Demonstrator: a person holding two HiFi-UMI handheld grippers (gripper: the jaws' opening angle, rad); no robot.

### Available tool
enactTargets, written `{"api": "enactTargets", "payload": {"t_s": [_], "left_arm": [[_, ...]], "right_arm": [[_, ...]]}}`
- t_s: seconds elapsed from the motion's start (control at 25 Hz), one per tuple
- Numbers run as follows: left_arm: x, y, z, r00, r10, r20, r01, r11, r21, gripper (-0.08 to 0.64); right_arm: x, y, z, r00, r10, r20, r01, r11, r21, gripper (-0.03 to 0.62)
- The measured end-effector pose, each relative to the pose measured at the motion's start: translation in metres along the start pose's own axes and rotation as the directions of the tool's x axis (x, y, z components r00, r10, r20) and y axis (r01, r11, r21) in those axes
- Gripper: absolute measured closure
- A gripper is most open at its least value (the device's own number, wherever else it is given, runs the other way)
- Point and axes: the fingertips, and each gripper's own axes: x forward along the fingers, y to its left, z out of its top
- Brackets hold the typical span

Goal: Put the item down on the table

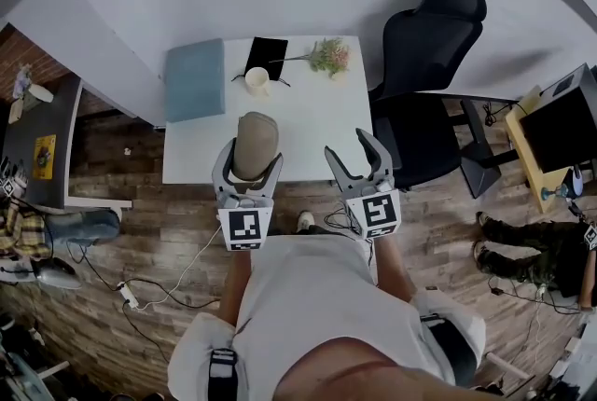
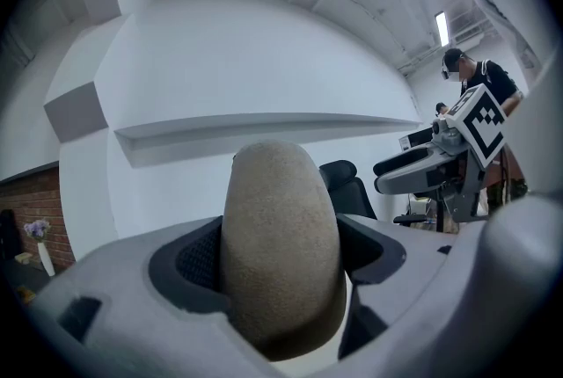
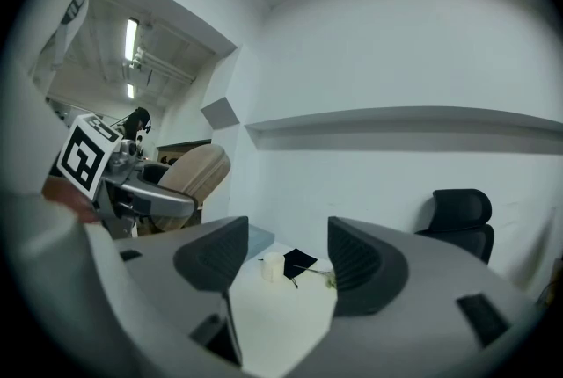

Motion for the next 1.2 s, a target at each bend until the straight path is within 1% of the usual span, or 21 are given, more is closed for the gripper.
{"api": "enactTargets", "payload": {"t_s": [0.24, 0.52, 0.88, 1.2], "left_arm": [[0.016, 0.001, 0.006, 1.000, 0.018, -0.001, -0.018, 1.000, 0.010, 0.176], [0.036, 0.009, -0.001, 1.000, 0.011, -0.002, -0.011, 1.000, 0.007, 0.176], [0.074, 0.026, 0.000, 1.000, -0.016, 0.020, 0.016, 1.000, 0.001, 0.176], [0.117, 0.048, 0.004, 0.997, -0.057, 0.046, 0.057, 0.998, 0.021, 0.176]], "right_arm": [[0.008, -0.020, -0.001, 1.000, -0.005, 0.014, 0.005, 1.000, -0.002, 0.305], [0.029, -0.028, -0.005, 1.000, -0.011, 0.002, 0.011, 1.000, -0.001, 0.301], [0.060, -0.046, -0.006, 0.999, -0.042, -0.003, 0.042, 0.999, -0.014, 0.299], [0.099, -0.062, -0.002, 0.996, -0.083, -0.021, 0.083, 0.997, -0.009, 0.299]]}}
